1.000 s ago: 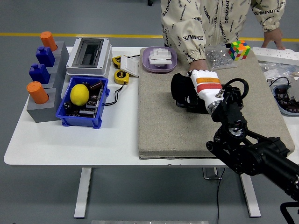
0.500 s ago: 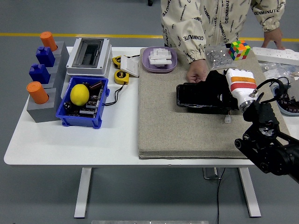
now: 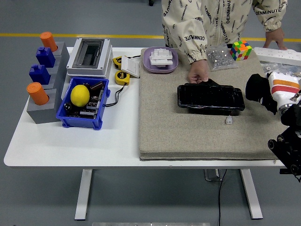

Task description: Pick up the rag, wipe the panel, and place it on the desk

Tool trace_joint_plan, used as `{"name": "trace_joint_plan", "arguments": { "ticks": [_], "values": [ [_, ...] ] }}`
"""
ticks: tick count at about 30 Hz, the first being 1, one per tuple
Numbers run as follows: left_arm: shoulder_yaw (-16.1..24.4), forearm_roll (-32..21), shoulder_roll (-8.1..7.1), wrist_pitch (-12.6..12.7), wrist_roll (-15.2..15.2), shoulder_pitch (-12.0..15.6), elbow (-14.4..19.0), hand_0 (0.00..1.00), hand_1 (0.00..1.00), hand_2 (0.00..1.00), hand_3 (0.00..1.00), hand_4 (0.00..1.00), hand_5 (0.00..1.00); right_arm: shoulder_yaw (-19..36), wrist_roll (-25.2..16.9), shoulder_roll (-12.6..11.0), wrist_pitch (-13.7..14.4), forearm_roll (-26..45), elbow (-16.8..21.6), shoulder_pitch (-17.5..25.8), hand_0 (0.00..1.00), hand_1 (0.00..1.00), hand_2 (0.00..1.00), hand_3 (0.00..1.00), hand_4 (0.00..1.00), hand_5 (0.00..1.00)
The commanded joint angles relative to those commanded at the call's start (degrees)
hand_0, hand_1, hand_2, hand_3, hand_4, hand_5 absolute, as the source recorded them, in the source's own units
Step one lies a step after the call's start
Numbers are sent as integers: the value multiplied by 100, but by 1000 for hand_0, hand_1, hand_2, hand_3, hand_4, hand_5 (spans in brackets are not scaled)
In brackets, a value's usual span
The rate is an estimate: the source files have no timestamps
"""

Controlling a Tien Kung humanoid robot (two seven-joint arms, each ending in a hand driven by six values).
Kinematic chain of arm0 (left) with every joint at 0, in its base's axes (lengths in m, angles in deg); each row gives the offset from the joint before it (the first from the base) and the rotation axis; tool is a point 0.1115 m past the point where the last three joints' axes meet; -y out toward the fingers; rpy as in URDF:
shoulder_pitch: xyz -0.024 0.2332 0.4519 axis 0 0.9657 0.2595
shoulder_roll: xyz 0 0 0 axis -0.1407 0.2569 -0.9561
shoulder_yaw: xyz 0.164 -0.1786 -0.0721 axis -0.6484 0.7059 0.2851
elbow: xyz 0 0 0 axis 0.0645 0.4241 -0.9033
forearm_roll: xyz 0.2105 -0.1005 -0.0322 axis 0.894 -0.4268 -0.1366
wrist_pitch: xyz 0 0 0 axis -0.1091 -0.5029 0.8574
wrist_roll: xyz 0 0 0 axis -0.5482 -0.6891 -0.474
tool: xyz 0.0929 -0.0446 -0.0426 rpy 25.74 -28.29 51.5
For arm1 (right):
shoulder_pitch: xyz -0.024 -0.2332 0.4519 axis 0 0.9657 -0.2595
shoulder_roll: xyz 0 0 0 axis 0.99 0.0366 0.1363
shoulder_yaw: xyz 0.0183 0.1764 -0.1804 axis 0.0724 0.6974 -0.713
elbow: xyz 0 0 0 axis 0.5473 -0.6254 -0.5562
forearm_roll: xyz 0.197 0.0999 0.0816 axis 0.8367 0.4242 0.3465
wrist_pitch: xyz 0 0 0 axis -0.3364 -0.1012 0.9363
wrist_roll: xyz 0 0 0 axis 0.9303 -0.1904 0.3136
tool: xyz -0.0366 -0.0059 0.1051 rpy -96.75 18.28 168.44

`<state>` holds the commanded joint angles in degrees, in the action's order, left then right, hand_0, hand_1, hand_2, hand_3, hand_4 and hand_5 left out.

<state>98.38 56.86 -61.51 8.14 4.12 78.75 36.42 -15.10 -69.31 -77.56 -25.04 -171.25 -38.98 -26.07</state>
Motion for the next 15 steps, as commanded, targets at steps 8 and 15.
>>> {"name": "trace_joint_plan", "arguments": {
  "ticks": [8,15],
  "values": [
    [-4,3,-1,-1,1,0,6,603,636,637,562,630,448,82,5,-33,-2,-49,47,29,308,415,448,470,932,47],
    [-18,-4,-6,-1,-1,24,-2,604,636,637,562,630,447,-2,2,126,6,-46,92,32,308,415,449,470,932,47]
  ]
}}
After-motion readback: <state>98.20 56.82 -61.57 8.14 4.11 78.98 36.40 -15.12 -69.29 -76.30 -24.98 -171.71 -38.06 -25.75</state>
